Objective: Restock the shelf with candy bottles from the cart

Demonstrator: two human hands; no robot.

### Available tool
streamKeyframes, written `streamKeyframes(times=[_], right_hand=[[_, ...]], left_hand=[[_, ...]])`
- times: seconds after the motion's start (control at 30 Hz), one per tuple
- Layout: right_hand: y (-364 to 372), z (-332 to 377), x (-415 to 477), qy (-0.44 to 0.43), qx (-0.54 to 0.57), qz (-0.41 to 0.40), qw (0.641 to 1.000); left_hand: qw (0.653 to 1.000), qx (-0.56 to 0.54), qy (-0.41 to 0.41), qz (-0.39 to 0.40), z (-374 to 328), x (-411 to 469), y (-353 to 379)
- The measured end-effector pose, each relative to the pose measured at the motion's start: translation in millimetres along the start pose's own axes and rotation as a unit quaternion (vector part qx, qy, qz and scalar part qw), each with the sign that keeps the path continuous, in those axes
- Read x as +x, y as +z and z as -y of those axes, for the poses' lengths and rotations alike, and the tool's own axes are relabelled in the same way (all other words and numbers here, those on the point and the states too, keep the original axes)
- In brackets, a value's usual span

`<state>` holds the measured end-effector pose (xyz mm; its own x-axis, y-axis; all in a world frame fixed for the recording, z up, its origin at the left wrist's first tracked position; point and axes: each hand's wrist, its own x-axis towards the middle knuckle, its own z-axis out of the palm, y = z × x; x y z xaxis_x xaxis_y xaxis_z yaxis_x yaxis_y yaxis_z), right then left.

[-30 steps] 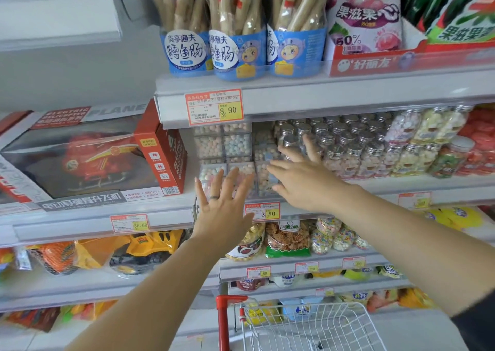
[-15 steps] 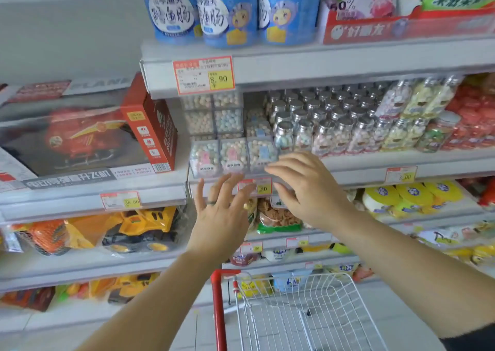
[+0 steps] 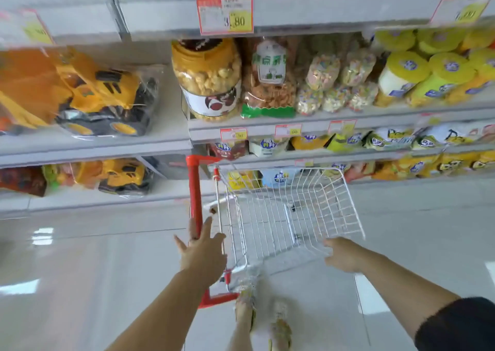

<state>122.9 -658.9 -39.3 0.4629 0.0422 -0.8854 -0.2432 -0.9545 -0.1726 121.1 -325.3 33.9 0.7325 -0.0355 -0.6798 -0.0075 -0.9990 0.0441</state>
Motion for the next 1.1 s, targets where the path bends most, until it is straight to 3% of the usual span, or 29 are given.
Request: streamKeyframes(times=[0.1, 0.37, 0.6, 0.9, 1.0, 1.1], right_hand=[[39, -1, 19, -0.011, -0.008, 0.022, 1.000], [83, 39, 29, -0.024, 0.001, 0.004, 1.000], [125, 128, 7, -0.075, 0.018, 0.012, 0.997], [166, 228, 20, -0.158, 0.012, -0.030, 0.987], [168, 250, 28, -0.173, -0.001, -0.049, 0.984], [173, 271, 39, -0.187, -0.021, -0.058, 0.980]], left_hand=[[0.999, 0.015, -0.019, 0.025, 9, -2, 31], [0.996, 0.064, -0.017, -0.058, 40, -2, 50], [0.992, 0.066, -0.054, -0.089, 136, -16, 63], [0.974, -0.070, -0.112, -0.185, 259, -27, 90], [0.977, -0.019, -0.148, -0.155, 284, -23, 97], [0.982, 0.037, -0.121, -0.142, 282, -20, 100]])
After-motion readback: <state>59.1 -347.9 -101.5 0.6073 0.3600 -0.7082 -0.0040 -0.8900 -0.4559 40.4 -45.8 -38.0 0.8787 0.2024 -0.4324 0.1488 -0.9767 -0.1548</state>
